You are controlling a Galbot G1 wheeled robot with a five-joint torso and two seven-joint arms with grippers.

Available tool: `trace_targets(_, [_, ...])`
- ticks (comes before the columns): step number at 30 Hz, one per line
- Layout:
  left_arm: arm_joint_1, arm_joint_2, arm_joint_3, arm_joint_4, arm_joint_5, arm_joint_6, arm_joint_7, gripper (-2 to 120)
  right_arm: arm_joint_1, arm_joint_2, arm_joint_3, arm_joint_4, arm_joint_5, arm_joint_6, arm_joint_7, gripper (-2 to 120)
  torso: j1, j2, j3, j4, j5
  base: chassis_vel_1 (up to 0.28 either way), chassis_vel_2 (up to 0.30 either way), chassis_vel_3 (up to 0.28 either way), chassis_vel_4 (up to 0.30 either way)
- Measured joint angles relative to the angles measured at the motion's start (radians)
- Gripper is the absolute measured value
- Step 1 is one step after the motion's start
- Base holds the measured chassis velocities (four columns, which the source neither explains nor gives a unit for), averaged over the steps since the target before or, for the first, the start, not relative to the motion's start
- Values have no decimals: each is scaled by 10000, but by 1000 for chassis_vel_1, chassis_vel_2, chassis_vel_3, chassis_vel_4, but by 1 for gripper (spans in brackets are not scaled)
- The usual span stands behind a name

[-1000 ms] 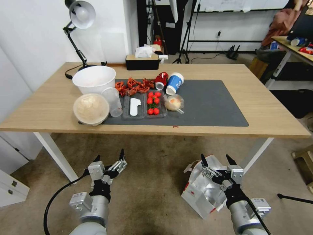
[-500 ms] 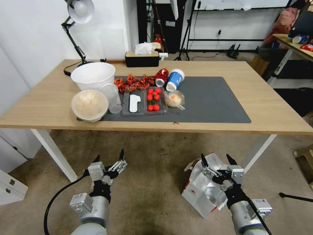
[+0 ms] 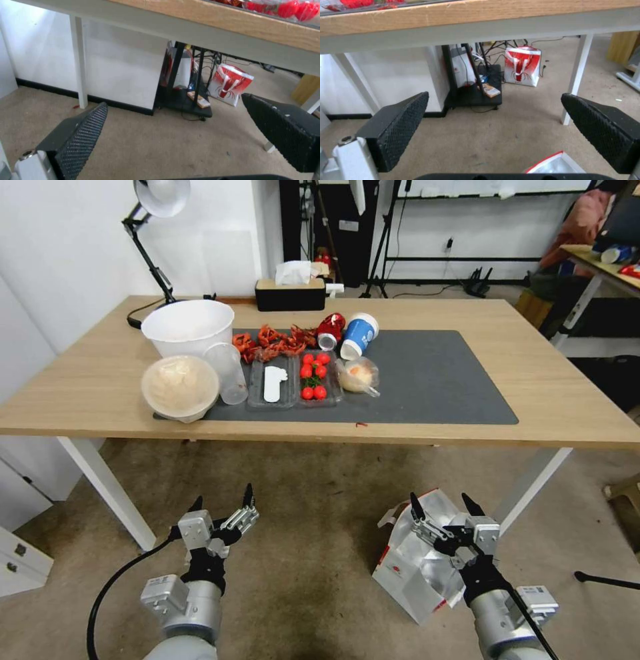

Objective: Pick up the food delivery bag from the floor and place it on the table.

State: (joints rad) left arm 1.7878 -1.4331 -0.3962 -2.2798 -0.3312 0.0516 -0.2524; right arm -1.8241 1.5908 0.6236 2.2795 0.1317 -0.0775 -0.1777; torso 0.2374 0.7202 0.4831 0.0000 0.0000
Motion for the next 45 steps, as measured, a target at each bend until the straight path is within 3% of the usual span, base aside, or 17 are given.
trace_targets(45, [2, -13, -12, 103, 329, 234, 26, 100, 35, -24, 60, -47, 97, 54, -67, 100, -767, -1945, -1181, 0, -1, 0, 0, 0, 0])
